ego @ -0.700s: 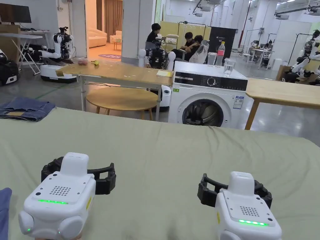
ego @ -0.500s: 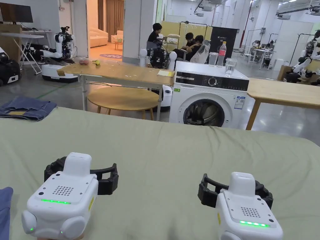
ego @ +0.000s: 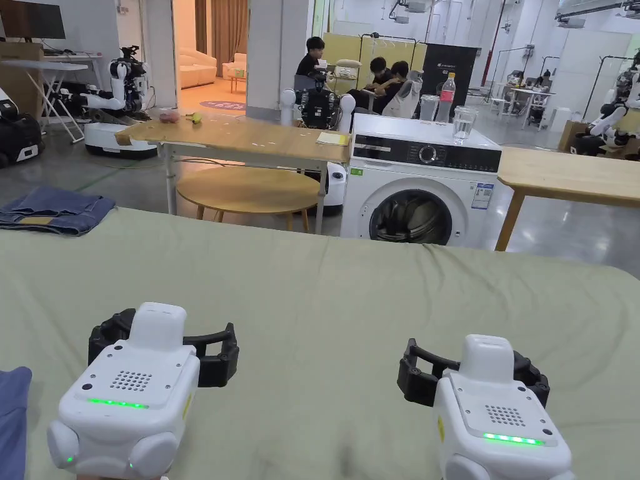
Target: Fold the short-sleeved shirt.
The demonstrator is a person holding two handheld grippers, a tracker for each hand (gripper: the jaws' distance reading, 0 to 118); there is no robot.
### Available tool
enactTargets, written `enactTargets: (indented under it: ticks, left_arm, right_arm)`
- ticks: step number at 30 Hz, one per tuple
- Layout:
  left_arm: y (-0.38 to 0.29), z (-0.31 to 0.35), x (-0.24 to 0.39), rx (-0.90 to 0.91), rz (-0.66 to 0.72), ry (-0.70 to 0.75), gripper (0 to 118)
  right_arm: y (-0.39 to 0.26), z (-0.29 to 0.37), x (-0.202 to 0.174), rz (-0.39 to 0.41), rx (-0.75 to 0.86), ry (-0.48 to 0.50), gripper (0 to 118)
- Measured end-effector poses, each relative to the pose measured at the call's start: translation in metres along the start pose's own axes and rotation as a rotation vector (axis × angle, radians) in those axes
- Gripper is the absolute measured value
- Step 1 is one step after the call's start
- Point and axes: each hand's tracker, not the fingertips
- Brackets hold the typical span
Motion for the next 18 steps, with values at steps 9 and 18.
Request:
enactTargets:
  ticks: [9,18]
  left_arm:
    - [0.0041,0.0019,0.0,0.002,0.03,-0.009,118]
    - [0.0046,0.0014,0.0013,0.007,0.018,-0.017,118]
  right_arm:
    - [-0.0036,-0.0001,-0.0015,0.012,-0.002,-0.003,118]
    - [-0.0028,0.0008,0.0005,0.0,-0.002,0.002,118]
